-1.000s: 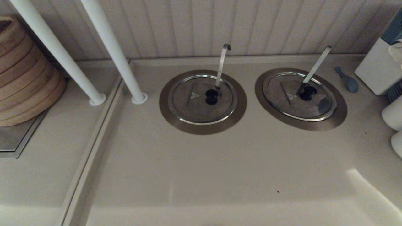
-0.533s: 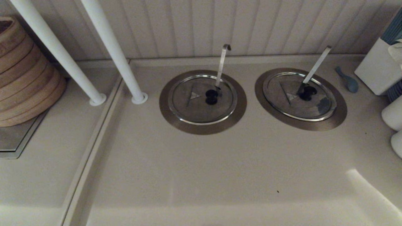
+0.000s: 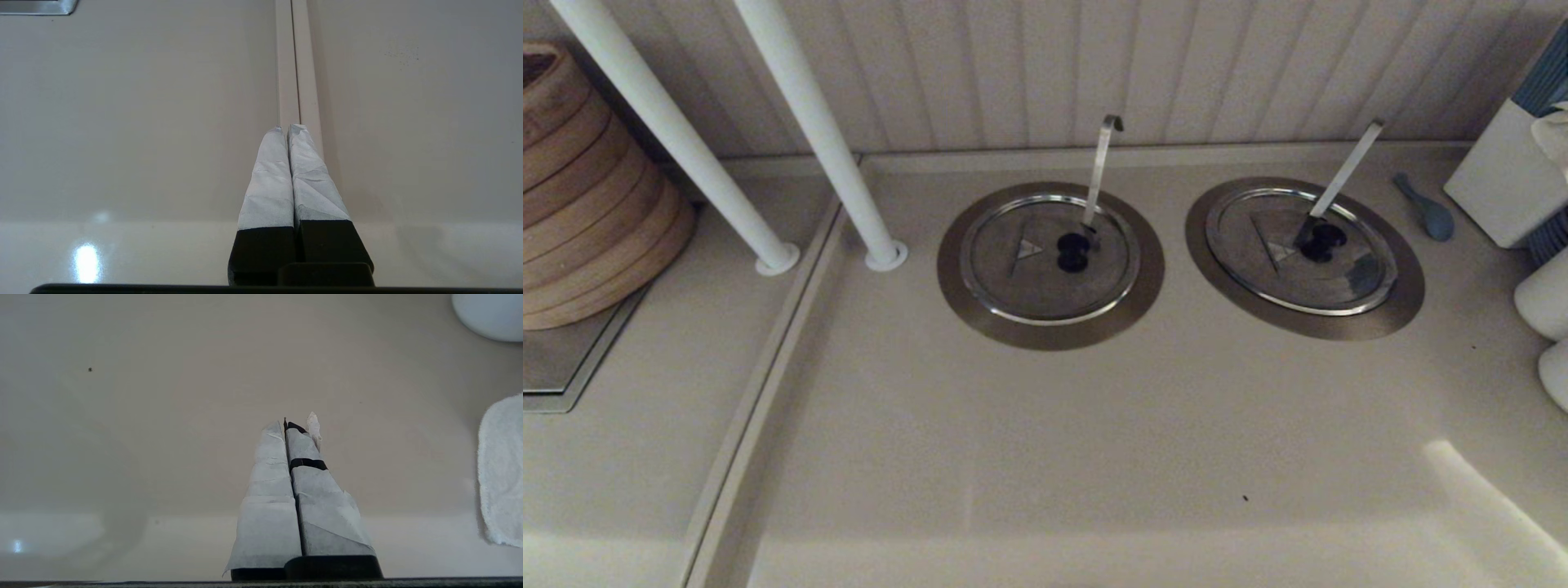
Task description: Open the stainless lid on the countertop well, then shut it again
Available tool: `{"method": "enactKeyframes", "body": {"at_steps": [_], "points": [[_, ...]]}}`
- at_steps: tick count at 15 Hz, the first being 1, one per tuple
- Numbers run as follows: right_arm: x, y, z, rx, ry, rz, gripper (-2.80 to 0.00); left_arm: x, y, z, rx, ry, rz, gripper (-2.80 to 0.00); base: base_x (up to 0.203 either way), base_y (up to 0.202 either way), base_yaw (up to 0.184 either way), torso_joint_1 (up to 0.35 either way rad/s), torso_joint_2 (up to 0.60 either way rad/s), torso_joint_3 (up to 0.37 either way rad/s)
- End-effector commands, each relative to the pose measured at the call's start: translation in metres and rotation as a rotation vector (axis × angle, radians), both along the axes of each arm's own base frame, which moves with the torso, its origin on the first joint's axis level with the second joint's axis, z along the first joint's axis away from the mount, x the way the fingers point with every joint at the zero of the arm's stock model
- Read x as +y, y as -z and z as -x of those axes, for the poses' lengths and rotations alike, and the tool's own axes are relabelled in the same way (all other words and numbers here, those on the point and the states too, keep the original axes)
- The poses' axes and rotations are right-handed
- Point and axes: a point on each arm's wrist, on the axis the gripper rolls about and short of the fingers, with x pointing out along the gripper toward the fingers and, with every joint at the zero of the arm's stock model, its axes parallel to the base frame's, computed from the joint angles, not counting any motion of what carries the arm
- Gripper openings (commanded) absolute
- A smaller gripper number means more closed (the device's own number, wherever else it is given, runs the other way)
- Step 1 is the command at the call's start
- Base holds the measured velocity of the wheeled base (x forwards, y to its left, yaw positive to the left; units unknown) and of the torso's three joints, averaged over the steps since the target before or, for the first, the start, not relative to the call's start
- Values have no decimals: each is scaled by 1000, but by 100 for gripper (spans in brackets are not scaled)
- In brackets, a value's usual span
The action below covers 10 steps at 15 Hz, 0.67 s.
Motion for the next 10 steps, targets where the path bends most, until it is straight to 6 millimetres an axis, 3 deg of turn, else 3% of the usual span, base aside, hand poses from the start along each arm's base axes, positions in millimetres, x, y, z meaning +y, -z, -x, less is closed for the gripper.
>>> {"method": "enactKeyframes", "body": {"at_steps": [1,10], "points": [[0,0,0,2,6,0,-280,0,0,0,1,0,1,-280,0,0,0,0,0,0],[0,1,0,20,11,-12,-280,0,0,0,1,-1,1,-280,0,0,0,0,0,0]]}}
